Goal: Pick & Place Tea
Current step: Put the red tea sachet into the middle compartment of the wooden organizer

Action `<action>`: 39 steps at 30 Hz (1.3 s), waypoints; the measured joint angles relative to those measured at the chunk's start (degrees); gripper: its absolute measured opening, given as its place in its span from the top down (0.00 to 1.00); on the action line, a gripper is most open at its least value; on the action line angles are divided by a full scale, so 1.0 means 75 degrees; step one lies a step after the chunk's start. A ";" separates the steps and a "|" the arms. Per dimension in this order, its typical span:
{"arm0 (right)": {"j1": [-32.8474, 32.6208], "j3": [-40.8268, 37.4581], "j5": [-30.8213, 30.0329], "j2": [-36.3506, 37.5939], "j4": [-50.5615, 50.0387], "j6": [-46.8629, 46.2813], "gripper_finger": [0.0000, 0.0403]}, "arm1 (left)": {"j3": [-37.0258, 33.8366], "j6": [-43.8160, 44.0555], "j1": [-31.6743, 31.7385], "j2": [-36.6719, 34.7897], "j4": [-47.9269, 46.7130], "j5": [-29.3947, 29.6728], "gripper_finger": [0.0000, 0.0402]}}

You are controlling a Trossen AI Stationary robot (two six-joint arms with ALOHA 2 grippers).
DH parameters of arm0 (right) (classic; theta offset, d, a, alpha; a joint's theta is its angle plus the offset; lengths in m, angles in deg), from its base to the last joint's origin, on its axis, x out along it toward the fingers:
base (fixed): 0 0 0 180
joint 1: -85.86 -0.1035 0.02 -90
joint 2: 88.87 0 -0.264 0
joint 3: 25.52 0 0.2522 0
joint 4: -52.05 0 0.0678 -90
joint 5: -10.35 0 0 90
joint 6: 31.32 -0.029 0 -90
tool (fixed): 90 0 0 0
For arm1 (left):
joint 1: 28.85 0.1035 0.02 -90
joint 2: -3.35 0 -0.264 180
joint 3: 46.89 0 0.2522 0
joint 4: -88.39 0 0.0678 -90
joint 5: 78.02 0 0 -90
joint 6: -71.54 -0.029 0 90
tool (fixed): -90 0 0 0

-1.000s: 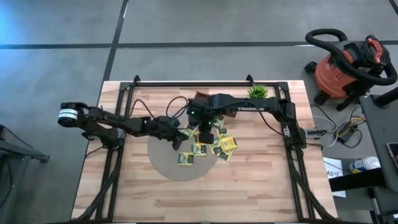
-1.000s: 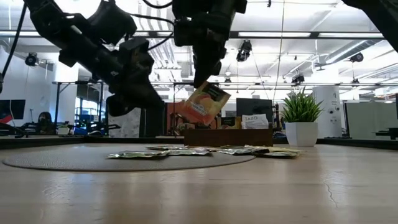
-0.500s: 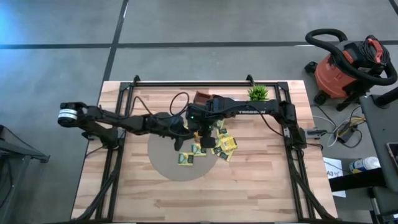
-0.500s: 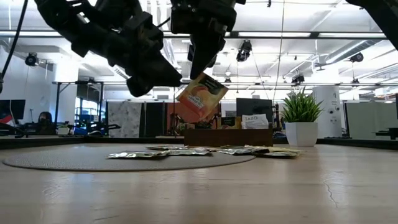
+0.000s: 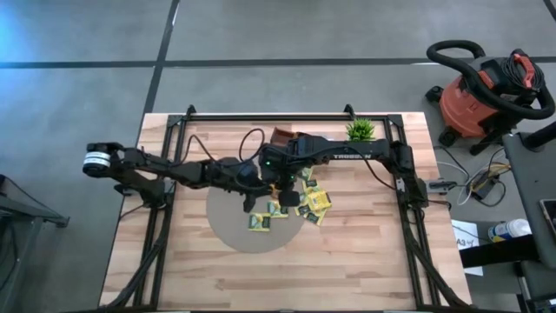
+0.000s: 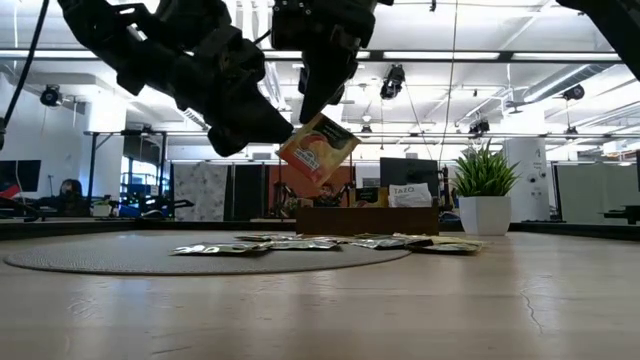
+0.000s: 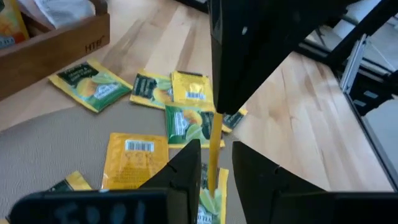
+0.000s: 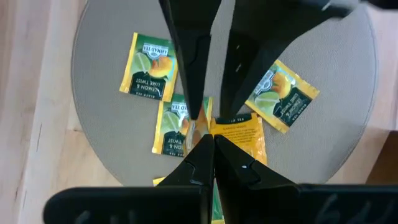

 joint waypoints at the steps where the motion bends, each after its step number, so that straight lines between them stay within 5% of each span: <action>1: 0.0000 0.0012 0.0000 0.0000 0.0043 0.0000 0.98 | 0.0002 -0.0032 0.0001 0.0052 -0.0002 -0.0005 0.78; 11: 0.0000 0.0015 0.0000 0.0000 0.0132 -0.0122 0.98 | 0.0339 -0.0246 0.0001 0.0474 0.0027 -0.0004 0.79; 19: 0.0000 0.0164 0.0000 0.0000 0.0275 -0.0326 0.98 | 0.0340 -0.0579 0.0001 0.0476 -0.0036 0.0001 0.97; 27: 0.0100 0.0596 -0.0552 0.0000 0.0242 -0.0602 0.97 | 0.0318 -0.0575 0.0001 0.0476 -0.0440 0.0195 1.00; 39: 0.0107 0.0885 -0.0817 0.0250 -0.1283 -0.0268 0.73 | 0.0246 -0.0256 -0.0005 0.0001 -0.0411 0.0387 1.00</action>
